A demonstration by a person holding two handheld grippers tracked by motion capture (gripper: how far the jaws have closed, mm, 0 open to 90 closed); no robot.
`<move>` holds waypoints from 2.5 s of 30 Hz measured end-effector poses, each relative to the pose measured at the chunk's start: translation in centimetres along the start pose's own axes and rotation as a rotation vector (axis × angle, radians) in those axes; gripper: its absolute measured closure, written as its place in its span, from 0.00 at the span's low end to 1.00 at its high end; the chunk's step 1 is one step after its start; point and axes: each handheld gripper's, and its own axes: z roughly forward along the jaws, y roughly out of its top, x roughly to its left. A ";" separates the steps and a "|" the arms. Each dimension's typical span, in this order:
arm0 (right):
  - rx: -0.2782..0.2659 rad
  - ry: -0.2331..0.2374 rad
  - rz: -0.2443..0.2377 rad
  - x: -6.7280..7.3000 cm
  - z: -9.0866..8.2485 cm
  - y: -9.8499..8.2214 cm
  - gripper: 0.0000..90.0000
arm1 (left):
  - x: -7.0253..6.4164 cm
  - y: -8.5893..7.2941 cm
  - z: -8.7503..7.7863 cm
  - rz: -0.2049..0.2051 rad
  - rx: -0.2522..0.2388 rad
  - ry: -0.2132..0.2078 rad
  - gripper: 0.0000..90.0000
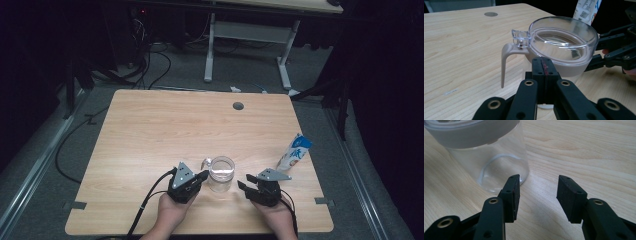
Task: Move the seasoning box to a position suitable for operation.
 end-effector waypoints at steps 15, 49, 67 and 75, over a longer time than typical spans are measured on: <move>-0.042 -0.056 0.005 -0.2 0.7 2.2 0.66 | 2.5 1.4 -0.9 0.009 0.045 0.077 0.85; -0.062 -0.036 -0.048 0.3 -0.9 2.0 1.00 | 1.4 4.5 1.6 0.038 0.003 0.084 1.00; -0.084 -0.026 -0.066 0.8 -1.4 2.3 0.99 | 1.2 4.2 1.6 0.047 -0.013 0.090 1.00; -0.105 -0.011 -0.078 1.1 -1.7 2.5 0.99 | 1.2 4.1 1.6 0.048 -0.019 0.091 1.00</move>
